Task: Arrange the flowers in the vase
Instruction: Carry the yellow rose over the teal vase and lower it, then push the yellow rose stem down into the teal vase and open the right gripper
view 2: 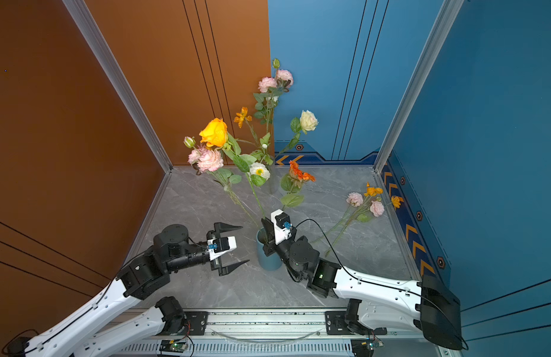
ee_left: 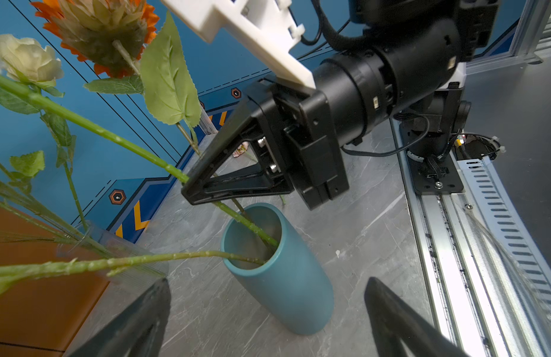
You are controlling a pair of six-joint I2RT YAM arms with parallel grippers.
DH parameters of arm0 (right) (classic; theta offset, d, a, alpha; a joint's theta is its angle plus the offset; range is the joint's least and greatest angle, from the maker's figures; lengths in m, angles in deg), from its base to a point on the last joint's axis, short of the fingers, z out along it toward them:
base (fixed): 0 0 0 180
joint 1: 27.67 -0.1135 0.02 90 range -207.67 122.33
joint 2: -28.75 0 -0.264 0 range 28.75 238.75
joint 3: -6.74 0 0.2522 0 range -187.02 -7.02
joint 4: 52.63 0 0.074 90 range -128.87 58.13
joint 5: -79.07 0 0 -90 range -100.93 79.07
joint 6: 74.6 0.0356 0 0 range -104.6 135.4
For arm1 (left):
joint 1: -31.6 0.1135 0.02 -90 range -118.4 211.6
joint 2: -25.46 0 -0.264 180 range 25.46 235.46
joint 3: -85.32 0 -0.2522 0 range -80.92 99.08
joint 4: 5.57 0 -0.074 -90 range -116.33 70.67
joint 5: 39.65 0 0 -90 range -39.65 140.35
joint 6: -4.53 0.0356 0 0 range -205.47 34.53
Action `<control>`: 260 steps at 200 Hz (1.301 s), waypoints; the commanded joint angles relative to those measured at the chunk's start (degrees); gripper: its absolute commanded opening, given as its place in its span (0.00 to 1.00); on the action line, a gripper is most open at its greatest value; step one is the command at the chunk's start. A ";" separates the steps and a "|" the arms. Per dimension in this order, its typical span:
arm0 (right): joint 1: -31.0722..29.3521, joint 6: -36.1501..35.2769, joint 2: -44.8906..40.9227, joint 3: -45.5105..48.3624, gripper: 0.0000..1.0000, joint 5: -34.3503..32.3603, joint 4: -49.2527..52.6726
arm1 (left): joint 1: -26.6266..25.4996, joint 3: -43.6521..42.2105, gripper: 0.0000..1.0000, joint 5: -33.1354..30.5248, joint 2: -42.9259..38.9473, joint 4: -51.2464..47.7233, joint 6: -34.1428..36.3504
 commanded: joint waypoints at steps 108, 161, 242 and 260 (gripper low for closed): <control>-0.30 3.43 -0.65 5.78 0.21 -3.22 -1.32 | 0.49 -0.95 0.98 1.40 0.76 -0.86 0.57; -0.29 3.16 -1.94 6.06 0.29 -3.52 -0.98 | 0.50 -0.99 0.98 1.35 0.93 -0.86 0.53; 0.15 3.81 -16.47 4.64 0.57 -19.12 18.71 | 0.39 -0.85 0.98 3.05 1.27 -1.03 0.38; 6.61 13.53 -20.94 1.71 0.64 -26.93 35.77 | -0.17 -0.66 0.98 4.39 1.98 -0.93 0.02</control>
